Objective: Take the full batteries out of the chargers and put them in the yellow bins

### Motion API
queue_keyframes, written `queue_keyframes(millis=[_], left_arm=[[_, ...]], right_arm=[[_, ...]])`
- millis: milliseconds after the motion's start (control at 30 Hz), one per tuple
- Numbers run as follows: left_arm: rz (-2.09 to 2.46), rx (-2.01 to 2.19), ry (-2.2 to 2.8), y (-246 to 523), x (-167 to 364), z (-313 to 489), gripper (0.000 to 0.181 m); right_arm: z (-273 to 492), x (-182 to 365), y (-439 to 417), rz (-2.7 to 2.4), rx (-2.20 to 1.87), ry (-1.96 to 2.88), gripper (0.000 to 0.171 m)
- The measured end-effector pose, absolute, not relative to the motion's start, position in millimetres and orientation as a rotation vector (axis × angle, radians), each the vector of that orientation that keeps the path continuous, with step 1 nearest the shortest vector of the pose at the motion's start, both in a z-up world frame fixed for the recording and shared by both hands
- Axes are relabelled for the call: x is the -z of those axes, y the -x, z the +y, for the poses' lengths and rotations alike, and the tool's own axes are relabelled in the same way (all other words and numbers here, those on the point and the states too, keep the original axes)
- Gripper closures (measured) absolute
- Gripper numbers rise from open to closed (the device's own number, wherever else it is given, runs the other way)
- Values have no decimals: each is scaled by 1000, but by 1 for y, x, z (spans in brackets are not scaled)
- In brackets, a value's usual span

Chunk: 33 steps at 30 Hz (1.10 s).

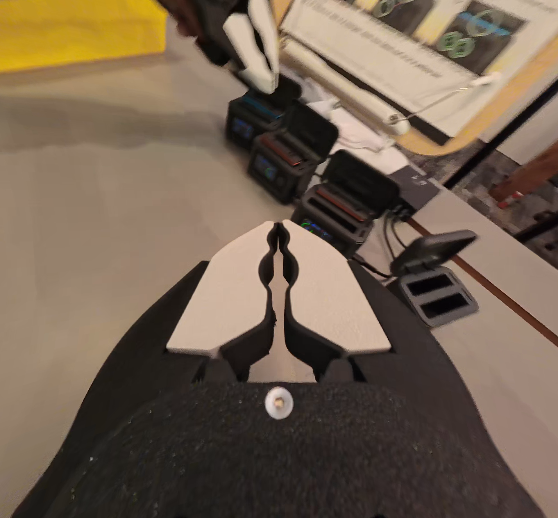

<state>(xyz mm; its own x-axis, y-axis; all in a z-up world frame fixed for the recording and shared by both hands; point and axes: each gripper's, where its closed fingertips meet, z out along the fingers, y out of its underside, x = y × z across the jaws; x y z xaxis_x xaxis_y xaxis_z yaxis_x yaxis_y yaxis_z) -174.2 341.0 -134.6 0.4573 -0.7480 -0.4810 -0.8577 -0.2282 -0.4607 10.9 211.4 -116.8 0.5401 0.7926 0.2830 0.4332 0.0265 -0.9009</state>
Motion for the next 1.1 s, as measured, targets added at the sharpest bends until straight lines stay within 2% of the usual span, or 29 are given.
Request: queue_keyframes(millis=[400,1100], left_arm=[[1436,-382,2103,183,150,344,181],[1445,-362,2110,185,151,344,181]], right_arm=[[249,52,-88,-411,-482,1486,171],[249,49,-93,-417,-512,1459,171]])
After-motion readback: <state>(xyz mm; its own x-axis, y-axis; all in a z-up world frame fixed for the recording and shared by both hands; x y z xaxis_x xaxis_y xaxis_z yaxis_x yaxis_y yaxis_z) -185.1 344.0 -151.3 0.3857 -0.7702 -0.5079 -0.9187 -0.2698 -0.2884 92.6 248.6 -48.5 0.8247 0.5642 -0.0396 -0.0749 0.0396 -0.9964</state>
